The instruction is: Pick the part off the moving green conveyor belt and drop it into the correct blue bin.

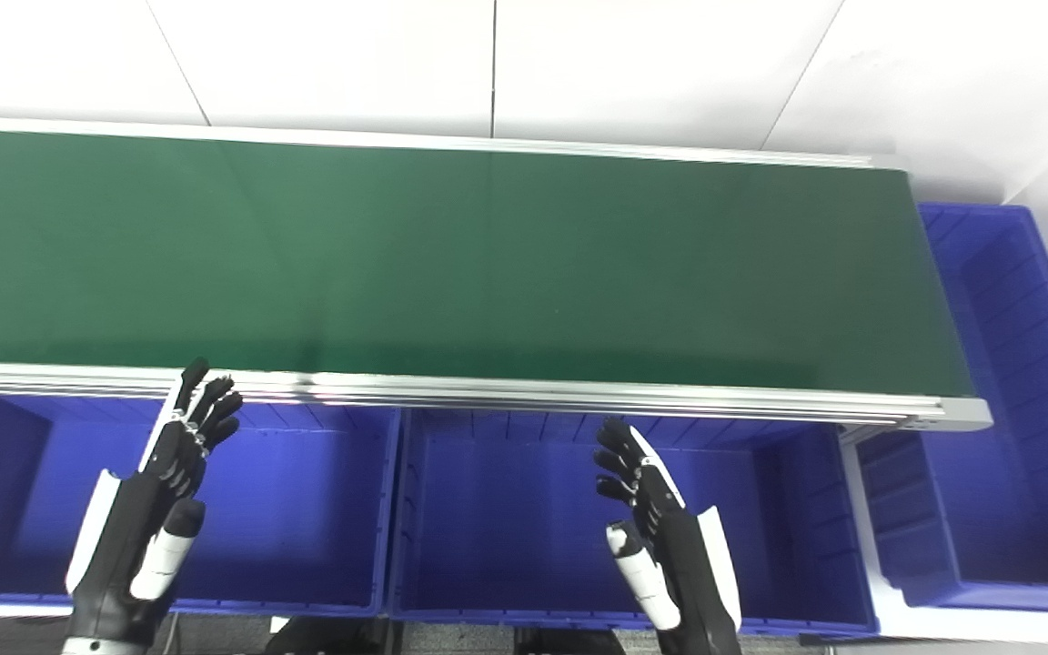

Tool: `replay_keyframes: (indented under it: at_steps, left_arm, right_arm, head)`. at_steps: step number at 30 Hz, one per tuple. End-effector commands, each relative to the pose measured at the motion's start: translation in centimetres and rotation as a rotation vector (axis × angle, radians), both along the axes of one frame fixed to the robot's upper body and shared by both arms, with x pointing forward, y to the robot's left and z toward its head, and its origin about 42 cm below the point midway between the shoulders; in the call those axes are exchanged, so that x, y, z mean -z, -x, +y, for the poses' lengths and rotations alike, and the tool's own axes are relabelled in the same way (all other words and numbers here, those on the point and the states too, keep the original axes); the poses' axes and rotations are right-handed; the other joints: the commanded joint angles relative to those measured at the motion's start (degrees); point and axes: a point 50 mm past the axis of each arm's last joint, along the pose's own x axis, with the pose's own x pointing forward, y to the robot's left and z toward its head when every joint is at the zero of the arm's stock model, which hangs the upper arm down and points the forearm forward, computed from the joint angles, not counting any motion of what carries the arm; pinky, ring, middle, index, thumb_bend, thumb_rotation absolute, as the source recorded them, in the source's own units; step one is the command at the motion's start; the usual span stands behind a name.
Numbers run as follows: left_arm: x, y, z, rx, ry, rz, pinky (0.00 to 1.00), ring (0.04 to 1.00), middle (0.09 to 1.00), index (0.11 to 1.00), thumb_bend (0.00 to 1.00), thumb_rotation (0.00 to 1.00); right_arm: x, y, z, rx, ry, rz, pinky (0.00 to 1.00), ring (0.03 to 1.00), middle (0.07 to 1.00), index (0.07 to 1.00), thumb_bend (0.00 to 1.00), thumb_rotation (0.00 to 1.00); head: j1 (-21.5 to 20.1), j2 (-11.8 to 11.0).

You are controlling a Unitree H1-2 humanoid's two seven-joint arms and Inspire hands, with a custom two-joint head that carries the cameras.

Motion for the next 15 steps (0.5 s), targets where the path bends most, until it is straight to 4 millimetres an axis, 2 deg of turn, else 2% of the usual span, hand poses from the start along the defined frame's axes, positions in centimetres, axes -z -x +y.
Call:
replay_keyframes:
  at_steps: [1,15]
  left_arm:
    - [-0.95,-0.21,0.07,0.009,-0.015,-0.044,0.89,0.912,0.947,1.0,0.69,0.95]
    - [-0.9,-0.26,0.04,0.01,-0.005,-0.041,0.9,0.915,0.949,1.0,0.68,0.95]
  right_arm:
    - [-0.87,-0.14,0.07,-0.007,-0.007,-0.046,0.79,0.865,0.89,0.906,0.78,0.95]
    - [-0.86,-0.13,0.04,-0.01,-0.002,-0.047,0.8,0.867,0.893,0.909,0.77,0.95]
  head:
    - [0.1,0.1]
    - [0.0,0.1]
